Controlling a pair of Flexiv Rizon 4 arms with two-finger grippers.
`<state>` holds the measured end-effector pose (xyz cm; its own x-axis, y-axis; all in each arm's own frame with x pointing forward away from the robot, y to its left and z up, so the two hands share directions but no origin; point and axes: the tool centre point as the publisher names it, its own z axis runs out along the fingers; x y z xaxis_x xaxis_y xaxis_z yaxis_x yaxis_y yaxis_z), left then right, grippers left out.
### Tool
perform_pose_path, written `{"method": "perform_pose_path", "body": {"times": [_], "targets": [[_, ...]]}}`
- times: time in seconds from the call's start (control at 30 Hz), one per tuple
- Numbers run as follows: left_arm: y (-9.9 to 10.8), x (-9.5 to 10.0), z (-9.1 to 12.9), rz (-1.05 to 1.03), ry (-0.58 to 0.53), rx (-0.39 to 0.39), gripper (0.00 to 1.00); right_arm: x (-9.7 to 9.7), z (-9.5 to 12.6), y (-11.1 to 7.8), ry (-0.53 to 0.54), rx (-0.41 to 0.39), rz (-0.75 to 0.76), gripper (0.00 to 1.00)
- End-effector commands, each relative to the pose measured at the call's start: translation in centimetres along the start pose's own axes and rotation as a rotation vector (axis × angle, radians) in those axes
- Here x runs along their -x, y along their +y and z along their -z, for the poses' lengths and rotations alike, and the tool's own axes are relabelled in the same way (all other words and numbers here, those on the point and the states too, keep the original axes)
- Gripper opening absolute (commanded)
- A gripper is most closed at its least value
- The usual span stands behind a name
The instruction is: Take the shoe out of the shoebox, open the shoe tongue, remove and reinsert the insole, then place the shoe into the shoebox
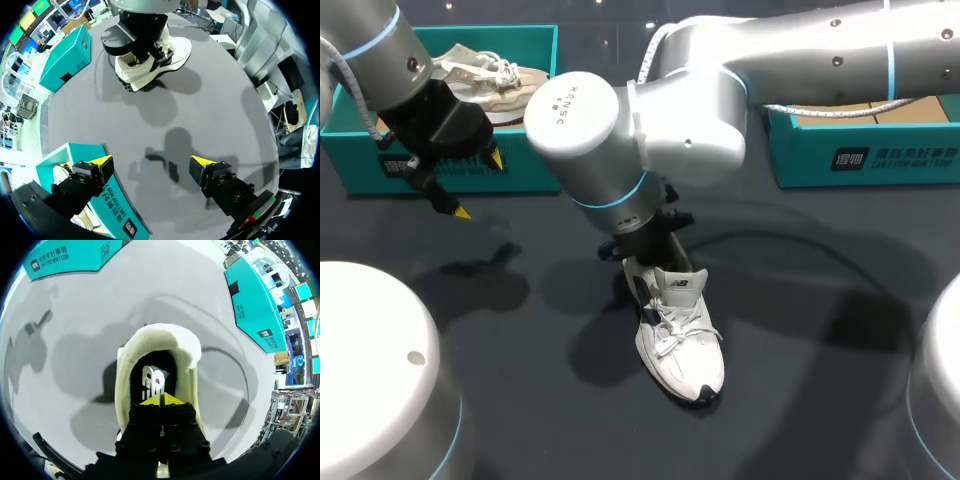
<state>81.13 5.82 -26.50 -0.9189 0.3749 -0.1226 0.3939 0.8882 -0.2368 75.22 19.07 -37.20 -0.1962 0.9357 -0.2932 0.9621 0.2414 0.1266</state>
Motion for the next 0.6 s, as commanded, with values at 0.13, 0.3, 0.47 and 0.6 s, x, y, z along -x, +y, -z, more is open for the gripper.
{"method": "perform_pose_path", "body": {"times": [0.13, 0.3, 0.47, 0.6], "targets": [[0.0, 0.0, 0.0, 0.000, 0.000, 0.003, 1.00, 1.2, -2.3, 0.6, 0.203, -0.085, 0.021, 0.00], [0.0, 0.0, 0.0, 0.000, 0.000, 0.003, 1.00, 0.4, -4.1, 0.3, 0.254, -0.121, 0.038, 0.00], [0.0, 0.0, 0.0, 0.000, 0.000, 0.003, 1.00, -0.1, -4.4, -0.8, 0.254, -0.141, 0.040, 0.00], [0.0, 0.0, 0.0, 0.000, 0.000, 0.003, 1.00, 0.2, -3.5, -2.0, 0.243, -0.164, 0.021, 0.00]]}}
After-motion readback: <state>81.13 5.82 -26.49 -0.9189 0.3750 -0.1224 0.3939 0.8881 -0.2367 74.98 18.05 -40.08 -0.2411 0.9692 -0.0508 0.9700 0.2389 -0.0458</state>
